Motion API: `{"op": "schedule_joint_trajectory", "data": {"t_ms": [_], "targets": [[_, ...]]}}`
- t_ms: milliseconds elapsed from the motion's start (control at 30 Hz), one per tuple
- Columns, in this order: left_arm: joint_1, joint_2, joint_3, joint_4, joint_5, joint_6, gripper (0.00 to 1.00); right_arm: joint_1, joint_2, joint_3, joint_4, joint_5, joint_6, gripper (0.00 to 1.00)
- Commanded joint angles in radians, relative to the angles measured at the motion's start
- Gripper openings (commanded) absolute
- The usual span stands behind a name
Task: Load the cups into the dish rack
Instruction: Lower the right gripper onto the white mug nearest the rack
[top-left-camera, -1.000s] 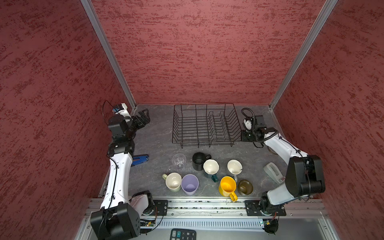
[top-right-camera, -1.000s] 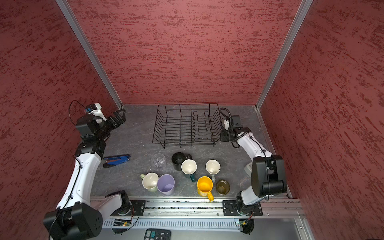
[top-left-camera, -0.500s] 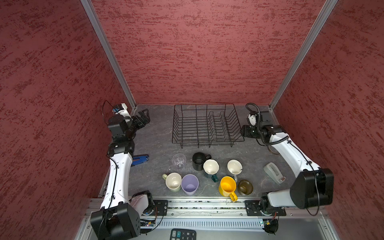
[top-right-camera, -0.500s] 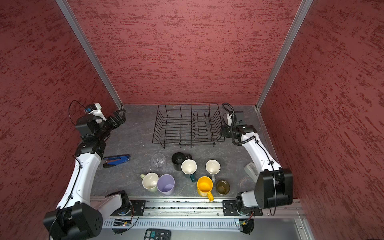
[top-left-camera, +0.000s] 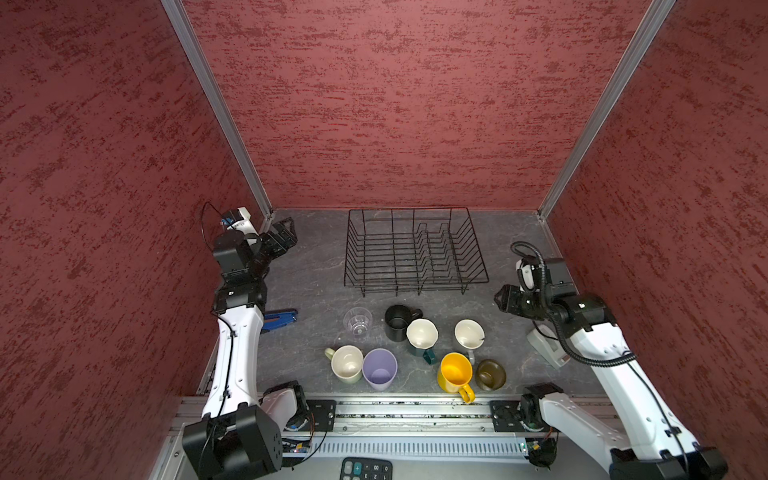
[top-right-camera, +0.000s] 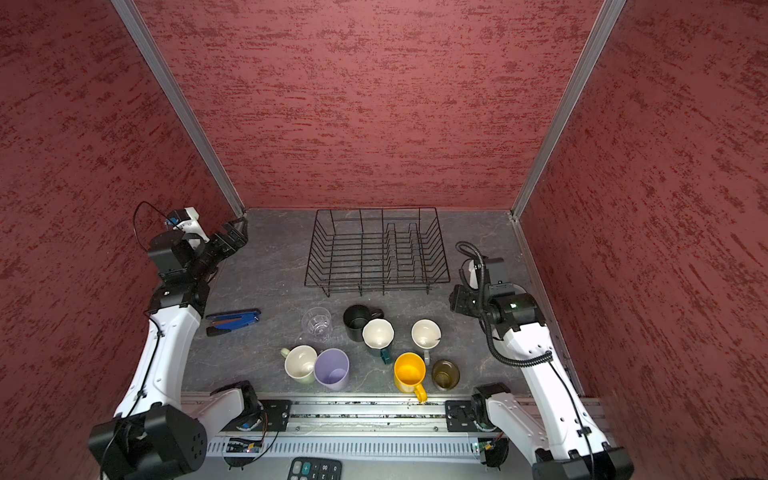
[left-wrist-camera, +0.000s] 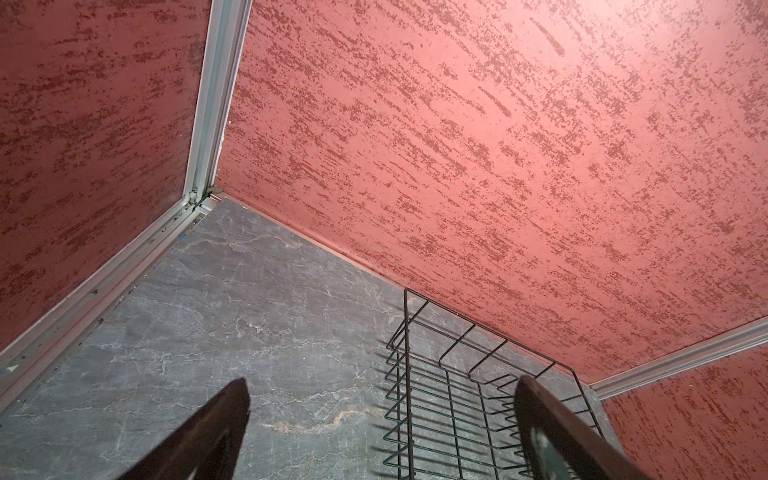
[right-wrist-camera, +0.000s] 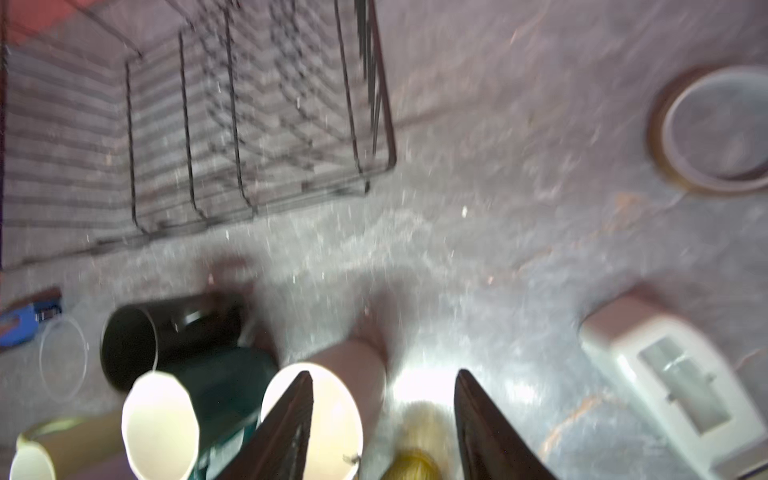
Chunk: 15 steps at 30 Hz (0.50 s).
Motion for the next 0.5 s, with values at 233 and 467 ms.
{"op": "schedule_joint_trajectory", "data": {"t_ms": [233, 467], "targets": [[0.012, -0.01, -0.014, 0.03, 0.017, -0.008, 1.0, 0.21, 0.015, -0.082, -0.022, -0.017, 0.052, 0.54], [0.014, -0.016, -0.014, 0.029, 0.017, -0.007, 0.99, 0.288, 0.09, -0.087, -0.014, 0.053, 0.085, 0.52]]}}
